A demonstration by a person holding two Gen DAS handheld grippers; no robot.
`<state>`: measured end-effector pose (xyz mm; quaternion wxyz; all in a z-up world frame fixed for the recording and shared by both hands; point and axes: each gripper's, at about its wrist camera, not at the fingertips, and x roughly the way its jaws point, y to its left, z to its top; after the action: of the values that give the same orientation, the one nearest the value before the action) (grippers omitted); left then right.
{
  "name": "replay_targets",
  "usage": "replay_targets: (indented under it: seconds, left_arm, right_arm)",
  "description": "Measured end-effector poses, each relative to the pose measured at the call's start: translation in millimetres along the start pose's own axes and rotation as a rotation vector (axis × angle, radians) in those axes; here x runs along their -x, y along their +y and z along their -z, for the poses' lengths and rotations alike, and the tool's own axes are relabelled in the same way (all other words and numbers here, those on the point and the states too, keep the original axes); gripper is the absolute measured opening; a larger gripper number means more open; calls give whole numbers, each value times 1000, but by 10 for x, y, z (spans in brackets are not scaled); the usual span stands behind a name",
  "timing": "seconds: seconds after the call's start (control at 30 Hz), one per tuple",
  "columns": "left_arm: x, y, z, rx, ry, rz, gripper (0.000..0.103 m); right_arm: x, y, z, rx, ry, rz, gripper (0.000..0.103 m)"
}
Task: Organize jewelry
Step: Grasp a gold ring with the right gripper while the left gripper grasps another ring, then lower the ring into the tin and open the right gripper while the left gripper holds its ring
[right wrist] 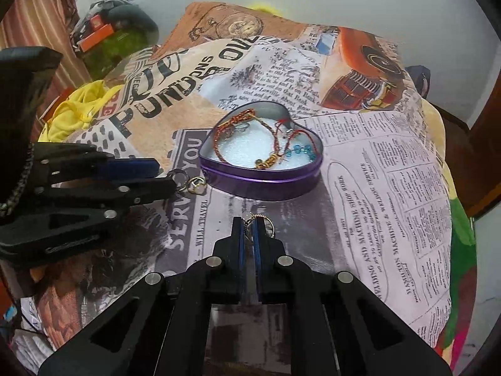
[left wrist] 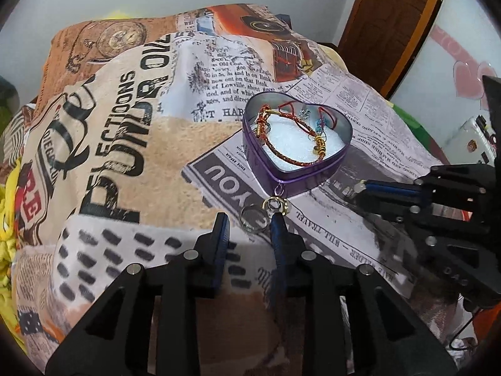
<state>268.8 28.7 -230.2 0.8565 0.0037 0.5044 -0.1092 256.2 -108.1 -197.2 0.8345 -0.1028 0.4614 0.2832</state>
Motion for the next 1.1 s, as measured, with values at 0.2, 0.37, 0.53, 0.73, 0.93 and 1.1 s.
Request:
replay_targets:
  seconds: [0.2, 0.37, 0.53, 0.73, 0.93, 1.1]
  left_arm:
    - [-69, -44, -18, -36, -7, -14, 26]
    - [-45, -19, -13, -26, -18, -5, 20]
    - [33, -24, 2, -17, -29, -11, 20]
    - [260, -72, -74, -14, -89, -5, 20]
    - [447, -144, -230, -14, -151, 25, 20]
    - [457, -185, -359, -15, -175, 44, 20]
  right_arm:
    - [14, -69, 19, -12, -7, 5, 5]
    - [64, -90, 19, -24, -30, 2, 5]
    - [164, -95, -20, -29, -61, 0, 5]
    - [322, -123, -91, -39, -112, 6, 5]
    - [445, -165, -189, -47, -162, 11, 5]
    - [479, -210, -283, -50, -188, 7, 5]
